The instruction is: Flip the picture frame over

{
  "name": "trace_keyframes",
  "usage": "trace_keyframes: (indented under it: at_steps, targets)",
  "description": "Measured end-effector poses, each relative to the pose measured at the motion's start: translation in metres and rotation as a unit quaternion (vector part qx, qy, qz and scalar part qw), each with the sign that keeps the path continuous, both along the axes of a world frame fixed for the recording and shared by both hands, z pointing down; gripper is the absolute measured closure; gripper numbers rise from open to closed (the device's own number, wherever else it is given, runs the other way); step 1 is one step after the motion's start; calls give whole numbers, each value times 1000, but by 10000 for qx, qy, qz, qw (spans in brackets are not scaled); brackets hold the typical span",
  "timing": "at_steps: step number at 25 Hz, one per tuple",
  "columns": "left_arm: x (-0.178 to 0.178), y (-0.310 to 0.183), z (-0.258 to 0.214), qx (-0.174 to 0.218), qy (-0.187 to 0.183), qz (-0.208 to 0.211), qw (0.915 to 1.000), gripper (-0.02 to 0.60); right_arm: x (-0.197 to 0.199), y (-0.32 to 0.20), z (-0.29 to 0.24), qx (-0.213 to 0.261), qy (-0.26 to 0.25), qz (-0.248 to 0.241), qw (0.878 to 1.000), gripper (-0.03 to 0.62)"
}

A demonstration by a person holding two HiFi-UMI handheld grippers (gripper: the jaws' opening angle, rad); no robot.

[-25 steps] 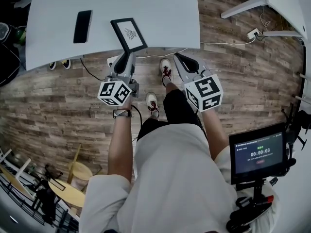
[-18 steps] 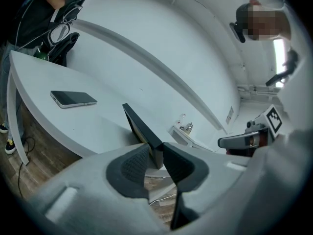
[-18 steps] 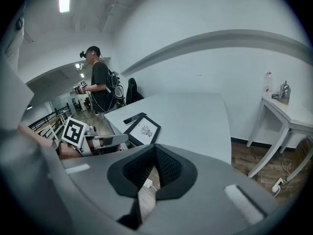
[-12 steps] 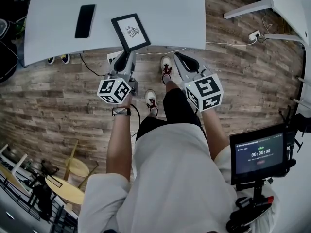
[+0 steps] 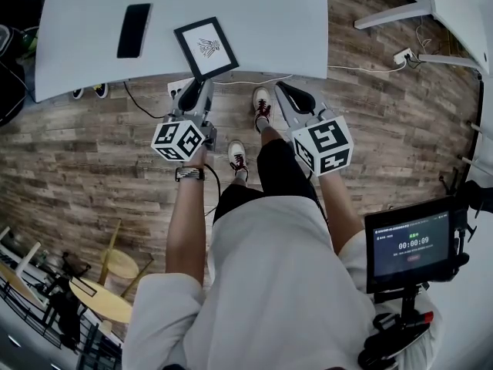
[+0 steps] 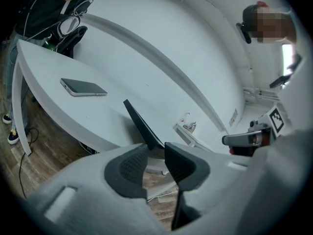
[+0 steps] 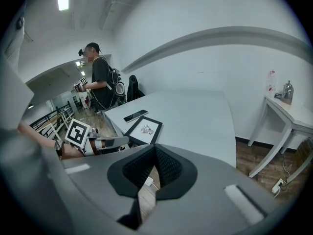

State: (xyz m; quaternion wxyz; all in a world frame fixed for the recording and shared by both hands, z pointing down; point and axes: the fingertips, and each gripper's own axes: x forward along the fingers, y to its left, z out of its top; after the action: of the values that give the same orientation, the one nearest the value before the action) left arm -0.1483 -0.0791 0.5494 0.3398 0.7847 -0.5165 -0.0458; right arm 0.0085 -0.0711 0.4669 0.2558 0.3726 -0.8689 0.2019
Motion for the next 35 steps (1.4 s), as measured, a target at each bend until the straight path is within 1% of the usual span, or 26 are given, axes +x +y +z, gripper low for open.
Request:
trace_keyframes:
  at_steps: [21, 23, 27, 35]
  targets:
    - [-4, 12, 28, -362, 133, -69, 9992, 449, 3, 6, 8, -95, 38, -4, 9999, 591]
    - [-3, 13, 32, -410, 57, -30, 9991, 448, 4, 7, 9, -106, 44, 3, 9999, 591]
    - [2, 17, 41, -537, -356, 182, 9978, 447, 6, 8, 12, -125, 61, 14, 9999, 591]
    - [4, 19, 48, -656, -531, 262, 9961, 446, 7, 8, 13, -137, 54, 41, 9999, 591]
